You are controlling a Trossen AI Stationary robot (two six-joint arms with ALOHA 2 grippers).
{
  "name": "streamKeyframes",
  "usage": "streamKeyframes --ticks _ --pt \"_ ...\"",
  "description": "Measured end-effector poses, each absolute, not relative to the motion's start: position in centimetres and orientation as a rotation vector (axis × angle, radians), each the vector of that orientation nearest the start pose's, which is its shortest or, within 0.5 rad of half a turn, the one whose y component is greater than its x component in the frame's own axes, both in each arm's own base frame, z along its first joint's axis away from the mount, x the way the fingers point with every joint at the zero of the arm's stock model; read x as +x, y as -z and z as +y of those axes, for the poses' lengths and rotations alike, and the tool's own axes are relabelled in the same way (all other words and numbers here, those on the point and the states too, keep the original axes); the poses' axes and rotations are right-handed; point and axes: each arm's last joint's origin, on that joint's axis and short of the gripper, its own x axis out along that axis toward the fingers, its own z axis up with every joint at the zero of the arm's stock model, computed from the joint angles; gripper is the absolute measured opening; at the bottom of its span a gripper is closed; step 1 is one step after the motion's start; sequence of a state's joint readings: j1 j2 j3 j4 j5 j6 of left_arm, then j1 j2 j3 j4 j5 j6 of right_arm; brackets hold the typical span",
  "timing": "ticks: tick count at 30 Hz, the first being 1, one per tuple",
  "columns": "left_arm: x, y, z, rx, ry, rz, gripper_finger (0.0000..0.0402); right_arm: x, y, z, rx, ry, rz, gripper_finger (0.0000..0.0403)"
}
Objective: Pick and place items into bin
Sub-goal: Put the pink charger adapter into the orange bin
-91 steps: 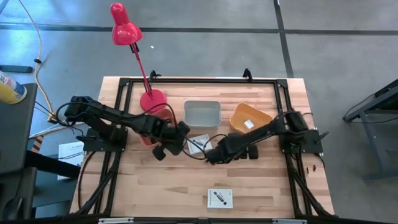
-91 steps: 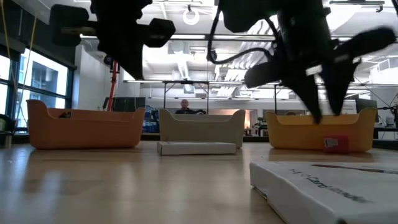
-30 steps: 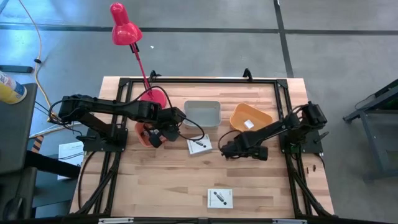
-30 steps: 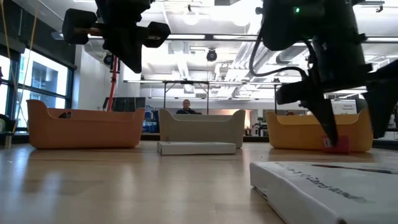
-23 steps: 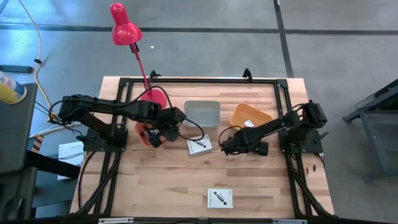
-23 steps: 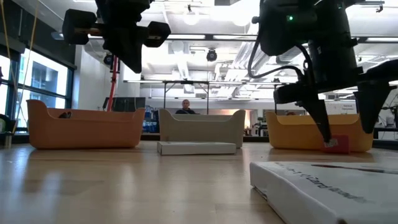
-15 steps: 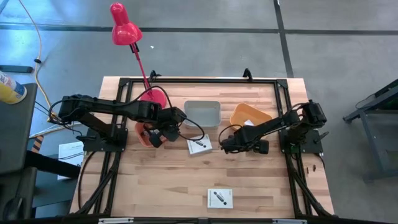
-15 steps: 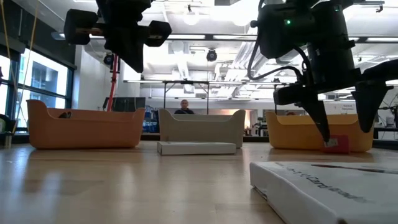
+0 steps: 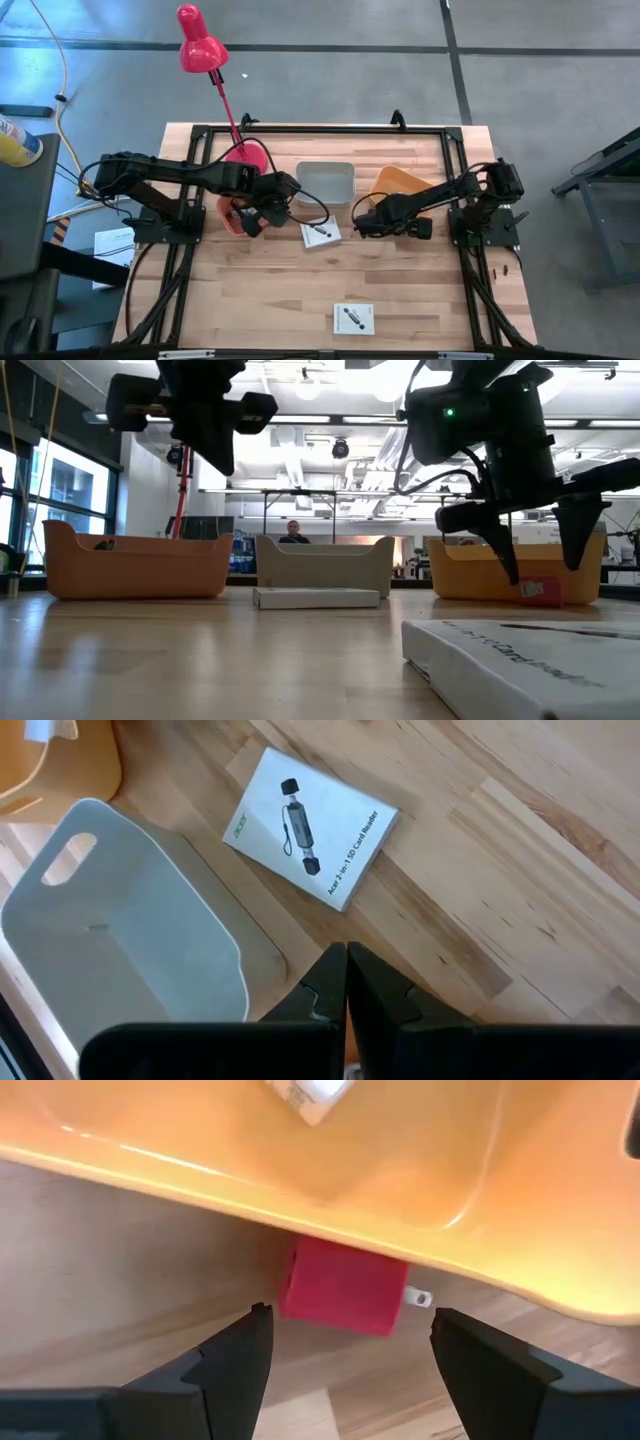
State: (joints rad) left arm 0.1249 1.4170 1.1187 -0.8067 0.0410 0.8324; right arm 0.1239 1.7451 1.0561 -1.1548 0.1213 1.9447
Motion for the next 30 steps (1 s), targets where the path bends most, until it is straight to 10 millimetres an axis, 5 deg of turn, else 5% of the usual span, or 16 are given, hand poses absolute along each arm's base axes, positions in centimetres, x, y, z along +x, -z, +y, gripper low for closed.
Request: streamKeyframes --ticks 30 --pt "27.4 -26.4 3.3 0.657 0.378 1.046 0.0001 26.2 -14.6 2.7 1.141 1.600 1.099 0.0259"
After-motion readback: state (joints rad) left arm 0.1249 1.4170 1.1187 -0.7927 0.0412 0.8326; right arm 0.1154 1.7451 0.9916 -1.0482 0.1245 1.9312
